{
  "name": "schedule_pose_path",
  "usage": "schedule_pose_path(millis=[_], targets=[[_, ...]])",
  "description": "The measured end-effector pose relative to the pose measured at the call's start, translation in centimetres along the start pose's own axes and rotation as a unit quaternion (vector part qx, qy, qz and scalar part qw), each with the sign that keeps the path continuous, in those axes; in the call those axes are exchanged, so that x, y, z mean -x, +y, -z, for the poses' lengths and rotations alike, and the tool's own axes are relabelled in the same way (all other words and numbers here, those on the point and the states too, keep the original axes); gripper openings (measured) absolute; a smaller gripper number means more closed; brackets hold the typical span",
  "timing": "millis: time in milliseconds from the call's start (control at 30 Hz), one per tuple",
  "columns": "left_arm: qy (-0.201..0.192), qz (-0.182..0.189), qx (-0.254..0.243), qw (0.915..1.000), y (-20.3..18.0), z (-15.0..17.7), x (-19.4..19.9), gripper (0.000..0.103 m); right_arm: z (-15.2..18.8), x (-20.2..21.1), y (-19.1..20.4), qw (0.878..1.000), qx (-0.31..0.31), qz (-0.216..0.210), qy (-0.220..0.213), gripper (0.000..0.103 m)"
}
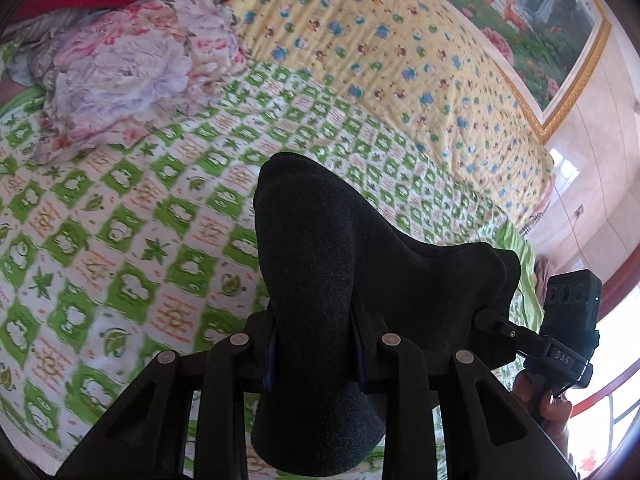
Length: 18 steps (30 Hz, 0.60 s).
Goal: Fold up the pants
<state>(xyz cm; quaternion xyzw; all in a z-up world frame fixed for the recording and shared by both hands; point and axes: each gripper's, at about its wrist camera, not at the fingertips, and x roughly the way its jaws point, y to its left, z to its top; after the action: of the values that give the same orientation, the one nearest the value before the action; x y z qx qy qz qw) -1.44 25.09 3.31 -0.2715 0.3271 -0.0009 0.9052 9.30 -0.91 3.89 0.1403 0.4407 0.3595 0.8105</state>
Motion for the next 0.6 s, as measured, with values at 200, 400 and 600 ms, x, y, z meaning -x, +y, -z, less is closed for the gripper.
schedule_pose_path(millis=[200,400,600], targets=[[-0.014,-0.018,0.006,0.9997,1.8,-1.1,0.6,0.028,-1.4,-2.6,0.9,1.000,0.011,-0.010,0.013,0.047],[-0.024,-0.035,0.011,0.9990,3.4,-2.5,0.4,0.028,-2.6,-5.3,1.2,1.000,0.008,-0.019,0.024,0.047],[-0.031,-0.051,0.024,0.9979,5.3,-3.5,0.1,0.028,-3.7,-8.0,1.5,0.999,0.010,-0.023,0.036,0.047]])
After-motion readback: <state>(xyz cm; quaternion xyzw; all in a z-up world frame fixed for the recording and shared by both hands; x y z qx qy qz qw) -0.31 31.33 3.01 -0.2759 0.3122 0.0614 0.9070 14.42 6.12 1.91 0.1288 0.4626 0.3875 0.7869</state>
